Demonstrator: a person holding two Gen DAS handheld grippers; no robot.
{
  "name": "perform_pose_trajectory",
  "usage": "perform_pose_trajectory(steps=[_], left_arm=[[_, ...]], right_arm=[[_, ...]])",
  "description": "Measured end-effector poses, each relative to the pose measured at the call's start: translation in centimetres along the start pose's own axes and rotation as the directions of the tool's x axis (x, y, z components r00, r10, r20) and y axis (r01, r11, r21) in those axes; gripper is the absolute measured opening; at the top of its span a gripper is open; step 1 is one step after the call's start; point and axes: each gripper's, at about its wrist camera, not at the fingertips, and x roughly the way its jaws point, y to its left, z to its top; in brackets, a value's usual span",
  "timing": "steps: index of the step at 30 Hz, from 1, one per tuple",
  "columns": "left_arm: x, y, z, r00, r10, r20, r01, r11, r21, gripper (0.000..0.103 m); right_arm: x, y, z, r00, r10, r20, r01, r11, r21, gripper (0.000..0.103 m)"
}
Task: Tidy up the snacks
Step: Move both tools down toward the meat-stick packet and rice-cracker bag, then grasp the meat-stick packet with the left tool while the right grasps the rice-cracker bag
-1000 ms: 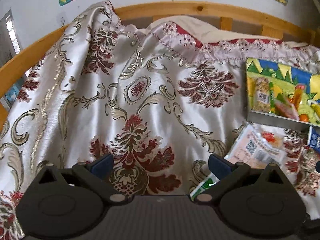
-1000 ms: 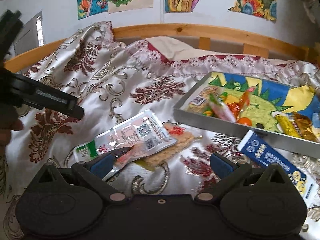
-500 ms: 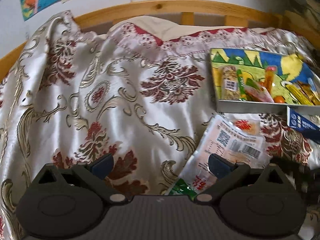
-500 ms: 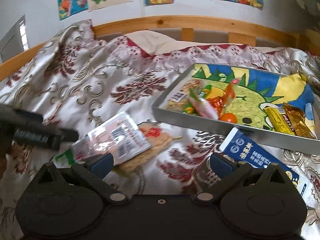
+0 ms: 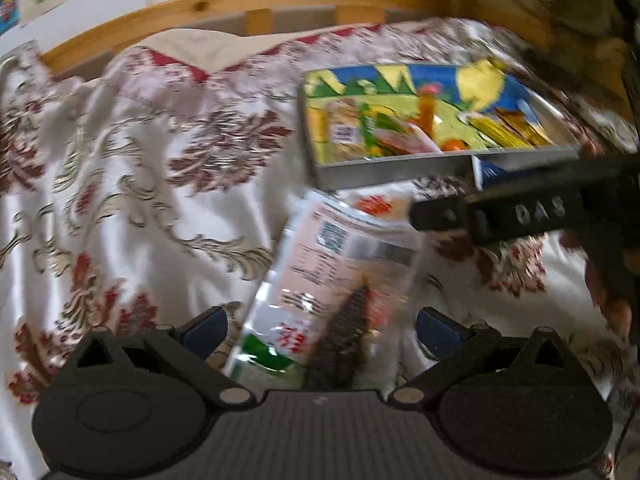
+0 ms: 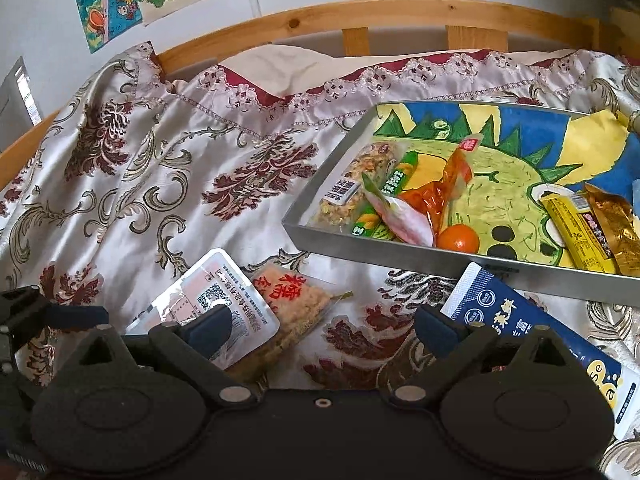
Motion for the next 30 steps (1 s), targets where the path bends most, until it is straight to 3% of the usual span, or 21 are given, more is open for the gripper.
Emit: perform_pose_trajectory(steps=[7, 9, 13, 15, 16, 17, 18, 24, 30], left_arm=[[1.7, -1.4, -0.4, 0.998, 0.039, -0.042, -0.035, 0.996, 0.078, 0.102], [1.9, -1.0, -0.3, 0.998, 0.022, -0.054, -0.020, 0.999, 0.045, 0.099], [2.2, 0.2, 0.1, 0.994, -0.014, -0.107, 0.012, 1.000, -0.018, 0.081], [2.1, 0.8, 0.3, 0.993, -0.032, -0.116, 0.026, 0.998, -0.051, 0.079], [2.0, 1.1, 0.3, 0.992, -0.040, -0.118, 0.032, 0.997, -0.069, 0.074], [1.9, 1.5, 0.4, 0.990, -0.061, -0.125, 0.049, 0.994, -0.093, 0.062], [1.8, 2.0, 0.5, 0.987, -0.081, -0.136, 0.064, 0.990, -0.124, 0.058], [1.8, 4.1, 0.6, 0.981, -0.106, -0.164, 0.062, 0.965, -0.253, 0.056], [1.9, 6.1, 0.7, 0.984, -0.097, -0.153, 0.041, 0.942, -0.334, 0.056]], right_arm=[[-0.2, 0.1, 0.0, 1.000, 0.003, 0.005, -0.003, 1.000, -0.004, 0.098], [-0.3, 0.0, 0.1, 1.000, 0.005, 0.006, -0.005, 1.000, 0.003, 0.098], [-0.3, -0.1, 0.1, 1.000, 0.003, 0.005, -0.003, 1.000, 0.010, 0.098], [-0.3, -0.2, 0.0, 1.000, 0.007, 0.005, -0.007, 1.000, 0.016, 0.098], [-0.3, -0.3, -0.1, 1.000, 0.008, 0.005, -0.008, 1.000, 0.019, 0.098], [-0.3, -0.3, -0.1, 1.000, 0.006, 0.003, -0.007, 1.000, 0.021, 0.098], [-0.3, -0.4, -0.2, 1.000, 0.007, 0.002, -0.007, 1.000, 0.021, 0.098], [0.1, -0.3, -0.9, 0.998, 0.044, -0.034, -0.043, 0.998, 0.040, 0.094], [1.0, 0.7, -1.5, 0.989, 0.140, -0.057, -0.136, 0.989, 0.065, 0.084]])
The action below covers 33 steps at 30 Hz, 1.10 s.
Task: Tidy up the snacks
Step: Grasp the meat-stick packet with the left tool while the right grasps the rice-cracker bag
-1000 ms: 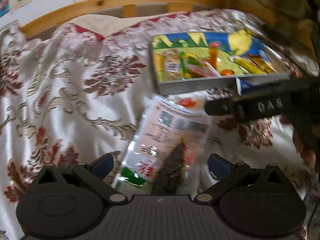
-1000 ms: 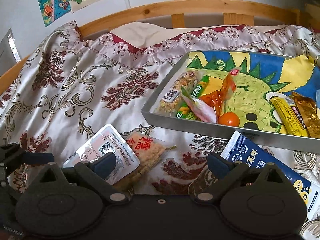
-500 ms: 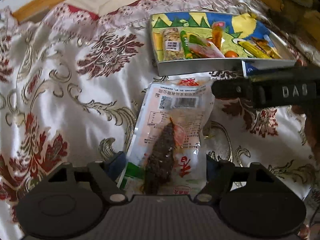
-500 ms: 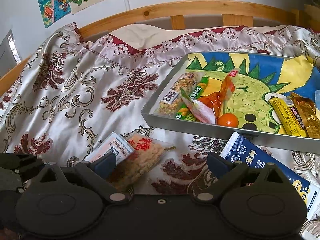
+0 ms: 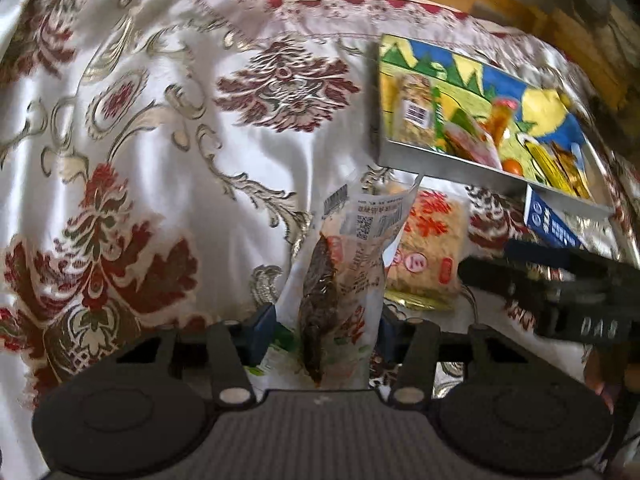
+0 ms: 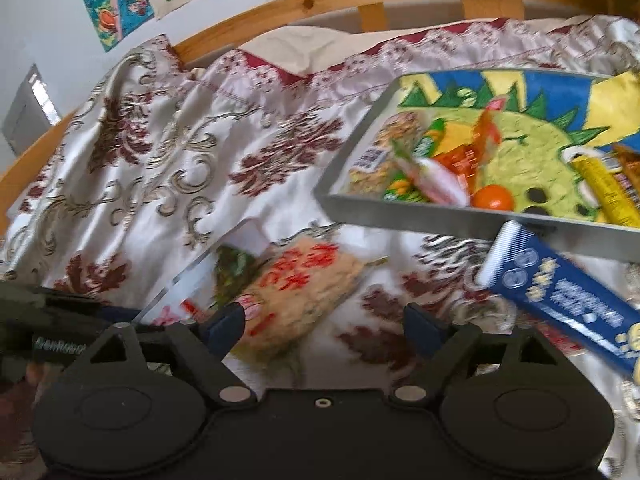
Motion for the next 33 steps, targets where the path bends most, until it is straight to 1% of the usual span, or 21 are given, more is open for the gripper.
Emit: perform_pose_trajectory(steps=[1, 3, 4, 6, 9, 10, 11, 12, 14, 16, 18, 20, 22, 27, 31, 33], left_arm=[[0.2, 0.4, 0.0, 1.000, -0.010, -0.003, 0.010, 1.000, -0.016, 0.057], [0.4, 0.7, -0.1, 1.000, -0.012, -0.005, 0.011, 1.000, -0.017, 0.060], [0.5, 0.8, -0.2, 1.000, -0.008, -0.006, 0.008, 1.000, -0.010, 0.062], [0.7, 0.7, -0.3, 1.000, -0.006, -0.008, 0.006, 1.000, 0.011, 0.063], [0.6, 0.3, -0.4, 1.000, -0.005, -0.007, 0.005, 0.999, 0.037, 0.066], [0.6, 0.2, -0.4, 1.000, -0.006, -0.007, 0.006, 0.999, 0.044, 0.067], [0.5, 0.2, -0.4, 1.000, -0.007, -0.006, 0.007, 0.999, 0.048, 0.068], [0.5, 0.1, -0.4, 1.000, -0.009, -0.006, 0.009, 0.999, 0.050, 0.069], [0.5, 0.0, -0.5, 1.000, -0.009, -0.009, 0.010, 0.998, 0.063, 0.070], [0.5, -0.2, -0.6, 1.000, -0.008, -0.012, 0.009, 0.997, 0.077, 0.073], [0.4, -0.4, -0.8, 1.000, -0.004, -0.014, 0.006, 0.995, 0.095, 0.076], [0.2, -0.6, -0.9, 1.000, -0.003, -0.011, 0.004, 0.994, 0.111, 0.082], [-0.1, -0.8, -1.0, 1.000, 0.000, -0.008, 0.001, 0.993, 0.122, 0.084], [-0.5, -1.1, -1.1, 1.000, 0.007, 0.000, -0.007, 0.990, 0.143, 0.089], [-0.7, -1.1, -1.2, 1.000, 0.005, -0.006, -0.004, 0.987, 0.161, 0.090], [-1.1, -0.8, -1.2, 1.000, 0.000, -0.002, 0.000, 0.988, 0.155, 0.090]], right_arm=[[0.4, 0.1, -0.1, 1.000, 0.018, -0.006, -0.018, 1.000, 0.006, 0.082], [1.1, 0.3, -0.1, 0.999, 0.038, -0.009, -0.038, 0.999, 0.020, 0.078], [1.5, 0.3, 0.0, 0.999, 0.047, -0.005, -0.047, 0.999, 0.026, 0.078], [2.2, 0.1, 0.1, 0.998, 0.059, 0.002, -0.059, 0.997, 0.043, 0.078], [3.2, -0.4, 0.1, 0.996, 0.085, 0.005, -0.085, 0.992, 0.097, 0.077], [3.3, -0.6, 0.0, 0.996, 0.092, 0.008, -0.092, 0.989, 0.113, 0.073], [3.4, -0.8, 0.0, 0.996, 0.092, 0.014, -0.093, 0.988, 0.123, 0.062], [3.3, -1.1, -0.1, 0.997, 0.082, 0.015, -0.083, 0.988, 0.131, 0.056], [3.2, -1.6, -0.1, 0.995, 0.099, 0.016, -0.100, 0.981, 0.164, 0.047], [2.9, -2.0, -0.1, 0.993, 0.113, 0.020, -0.115, 0.974, 0.197, 0.041], [2.7, -2.2, -0.1, 0.992, 0.125, 0.018, -0.126, 0.968, 0.216, 0.037], [2.1, -2.2, -0.1, 0.992, 0.129, 0.010, -0.128, 0.965, 0.230, 0.033], [1.1, -2.4, -0.1, 0.992, 0.123, -0.004, -0.119, 0.964, 0.238, 0.032], [-2.8, -3.1, -0.4, 0.994, 0.089, -0.061, -0.076, 0.978, 0.196, 0.032], [-5.7, -3.8, -1.6, 0.991, 0.067, -0.119, -0.047, 0.985, 0.164, 0.031], [-6.5, -4.5, -2.6, 0.990, 0.068, -0.125, -0.045, 0.983, 0.176, 0.031]])
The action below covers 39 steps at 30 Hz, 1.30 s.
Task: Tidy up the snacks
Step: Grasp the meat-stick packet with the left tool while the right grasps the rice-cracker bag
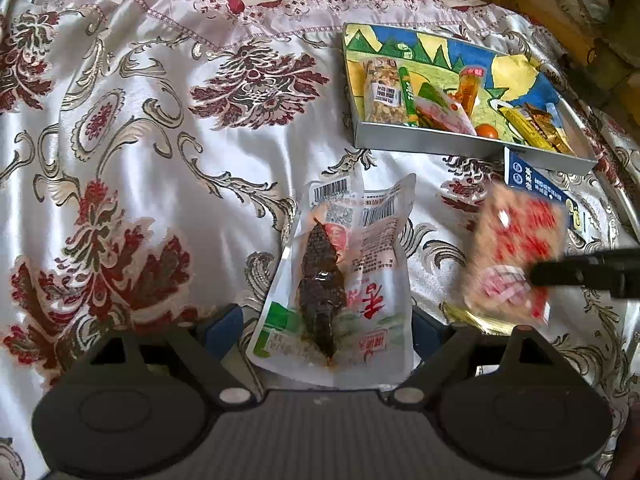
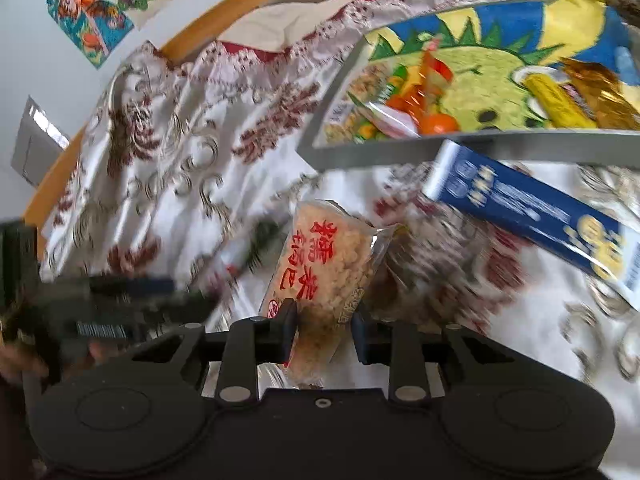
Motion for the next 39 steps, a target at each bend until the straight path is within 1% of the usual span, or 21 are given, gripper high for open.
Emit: perform_pose_trajectory(steps=[3, 6, 8, 10, 12, 14, 15, 17, 18, 19, 22, 24, 27, 29, 30, 32, 35, 37, 39], left_arm=[[-0.9, 0.4, -0.1, 1.000, 0.004, 0.016, -0.004, 1.000, -0.008, 0.090], [-2.0, 0.8, -0.2, 0.999, 0.009, 0.034, -0.008, 1.000, -0.030, 0.091], [-2.7, 1.2, -0.3, 0.999, -0.011, 0.052, 0.014, 0.999, -0.045, 0.096], [-3.2, 1.7, -0.3, 0.997, -0.029, 0.074, 0.034, 0.997, -0.068, 0.097], [-3.1, 2.6, -0.2, 0.996, -0.035, 0.085, 0.044, 0.993, -0.110, 0.097], [-2.7, 3.2, 0.0, 0.995, -0.014, 0.095, 0.030, 0.986, -0.164, 0.093], [-2.5, 3.3, 0.1, 0.996, -0.005, 0.092, 0.021, 0.985, -0.169, 0.093], [-2.2, 2.9, 0.3, 0.995, 0.019, 0.099, -0.004, 0.989, -0.150, 0.091], [-2.2, 2.3, 0.3, 0.993, 0.037, 0.109, -0.023, 0.992, -0.126, 0.090], [-2.3, 1.7, 0.3, 0.992, 0.048, 0.119, -0.037, 0.995, -0.089, 0.086], [-2.4, -0.4, 0.1, 0.984, 0.074, 0.163, -0.078, 0.997, 0.017, 0.083], [-1.8, -1.3, 0.0, 0.984, 0.076, 0.160, -0.085, 0.995, 0.050, 0.080], [-0.9, -2.1, 0.1, 0.985, 0.090, 0.147, -0.100, 0.993, 0.066, 0.067], [-0.3, -2.4, 0.1, 0.988, 0.082, 0.134, -0.092, 0.993, 0.075, 0.053], [0.0, -2.6, 0.0, 0.989, 0.077, 0.127, -0.089, 0.992, 0.087, 0.050], [0.5, -3.0, -0.1, 0.991, 0.072, 0.115, -0.086, 0.990, 0.116, 0.038], [1.0, -3.4, -0.2, 0.991, 0.087, 0.102, -0.101, 0.985, 0.138, 0.033], [1.3, -3.1, -0.1, 0.992, 0.092, 0.090, -0.102, 0.987, 0.121, 0.033], [1.3, -2.7, 0.0, 0.993, 0.080, 0.084, -0.088, 0.992, 0.095, 0.033]], right_arm=[[0.7, -1.1, -1.2, 1.000, 0.003, -0.007, -0.003, 0.999, 0.051, 0.031], [2.0, -1.6, -1.2, 0.999, 0.022, -0.034, -0.019, 0.996, 0.084, 0.032], [2.1, -1.6, -1.0, 0.999, 0.029, -0.027, -0.027, 0.996, 0.082, 0.032], [2.2, -1.7, -1.0, 0.999, 0.039, -0.023, -0.037, 0.995, 0.090, 0.035], [2.5, -2.1, -1.2, 0.999, 0.047, -0.023, -0.044, 0.993, 0.109, 0.038], [2.8, -2.4, -1.2, 0.998, 0.055, -0.020, -0.052, 0.991, 0.127, 0.041], [3.0, -2.5, -1.1, 0.998, 0.061, -0.019, -0.058, 0.989, 0.135, 0.042], [3.2, -2.5, -1.1, 0.998, 0.063, -0.015, -0.060, 0.989, 0.135, 0.045], [3.2, -2.5, -1.1, 0.998, 0.063, -0.011, -0.060, 0.990, 0.130, 0.045], [3.2, -2.4, -1.2, 0.998, 0.061, -0.008, -0.060, 0.990, 0.126, 0.046], [3.4, -2.1, -1.2, 0.999, 0.053, -0.002, -0.053, 0.993, 0.104, 0.048], [3.4, -1.8, -1.3, 0.999, 0.045, 0.008, -0.045, 0.996, 0.082, 0.048], [3.4, -1.5, -1.5, 0.999, 0.041, 0.022, -0.042, 0.997, 0.062, 0.048], [3.5, -1.6, -1.5, 0.998, 0.046, 0.031, -0.048, 0.997, 0.060, 0.048], [3.6, -1.6, -1.4, 0.998, 0.050, 0.034, -0.052, 0.997, 0.060, 0.048], [3.7, -1.5, -1.4, 0.998, 0.059, 0.039, -0.061, 0.996, 0.061, 0.048], [3.5, -1.3, -1.3, 0.995, 0.093, 0.043, -0.095, 0.994, 0.046, 0.043], [3.3, -0.9, -1.3, 0.990, 0.131, 0.054, -0.133, 0.991, 0.031, 0.039], [3.1, -0.5, -1.2, 0.986, 0.155, 0.064, -0.156, 0.988, 0.011, 0.040]])
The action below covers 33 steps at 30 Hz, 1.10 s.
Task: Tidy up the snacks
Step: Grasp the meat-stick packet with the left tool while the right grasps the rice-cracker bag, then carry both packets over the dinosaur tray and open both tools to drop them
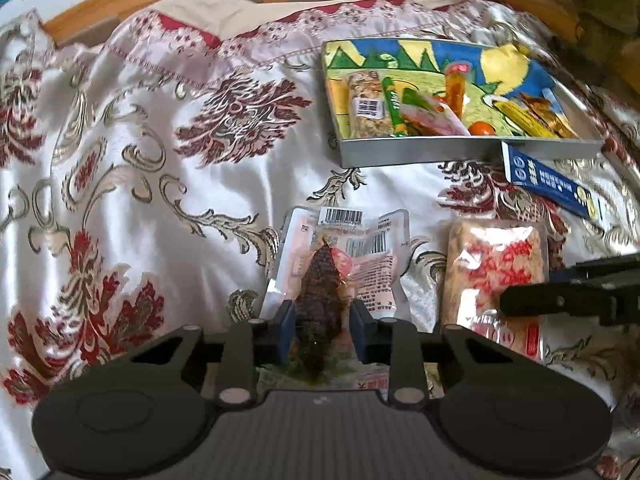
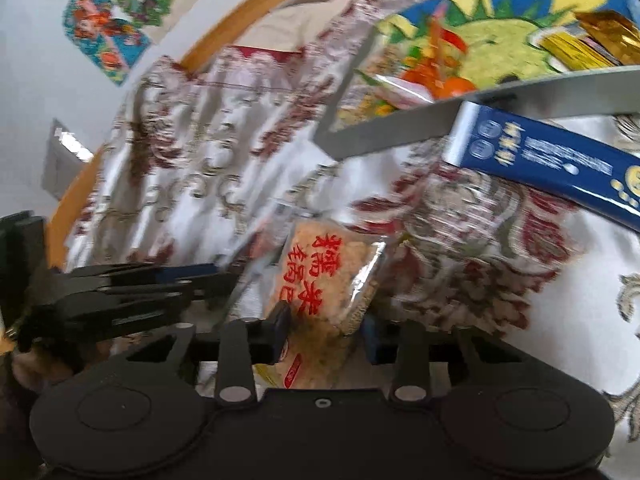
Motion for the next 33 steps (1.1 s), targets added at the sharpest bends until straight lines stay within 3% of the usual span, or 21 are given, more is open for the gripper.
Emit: perform_pose_trajectory(steps=[2, 6, 9, 11, 14, 19, 24, 28, 30, 33], left_arm=[[0.2, 0.1, 0.1, 1.000, 0.001, -0.006, -0.001, 1.000, -0.012, 0.037], [0.7, 0.1, 0.3, 1.000, 0.022, -0.018, -0.023, 0.999, -0.038, 0.041], [0.8, -0.1, 0.4, 1.000, 0.026, -0.015, -0.027, 0.998, -0.051, 0.038], [0.8, -0.5, 0.4, 1.000, 0.027, -0.008, -0.028, 0.999, -0.043, 0.026], [0.6, -0.9, 0.4, 0.999, 0.037, -0.016, -0.038, 0.999, -0.039, 0.025], [-0.5, -0.9, 0.3, 0.998, -0.056, -0.039, 0.051, 0.989, -0.137, 0.024], [-1.2, -2.5, -0.3, 0.999, -0.003, -0.049, -0.001, 0.996, -0.090, 0.025], [-0.4, -3.5, 0.1, 0.997, 0.066, -0.037, -0.066, 0.998, -0.001, 0.029], [0.3, -3.5, 0.3, 0.994, 0.109, -0.024, -0.109, 0.994, 0.017, 0.043], [0.9, -3.2, 0.4, 0.996, 0.080, -0.033, -0.081, 0.997, -0.013, 0.042]], right_arm=[[0.3, 0.2, 0.1, 1.000, 0.014, -0.007, -0.014, 1.000, 0.002, 0.048], [1.9, -0.4, -0.1, 0.996, 0.043, -0.082, -0.038, 0.997, 0.062, 0.049], [1.8, -0.1, -0.2, 0.997, 0.033, -0.076, -0.028, 0.998, 0.064, 0.044], [1.4, 0.3, -0.1, 0.998, 0.026, -0.064, -0.022, 0.998, 0.062, 0.038], [0.4, 1.0, -0.2, 0.999, 0.017, -0.036, -0.015, 0.999, 0.049, 0.028], [-1.3, 2.5, -0.7, 0.999, -0.046, -0.020, 0.045, 0.998, -0.033, 0.024], [-4.8, 3.1, -2.3, 0.993, -0.115, 0.020, 0.116, 0.991, -0.072, 0.020], [-7.6, 3.0, -4.1, 0.979, -0.186, 0.077, 0.192, 0.979, -0.071, 0.020], [-8.6, 2.5, -4.9, 0.973, -0.209, 0.101, 0.213, 0.977, -0.032, 0.019], [-9.6, 2.0, -5.8, 0.967, -0.220, 0.124, 0.221, 0.975, 0.013, 0.019]])
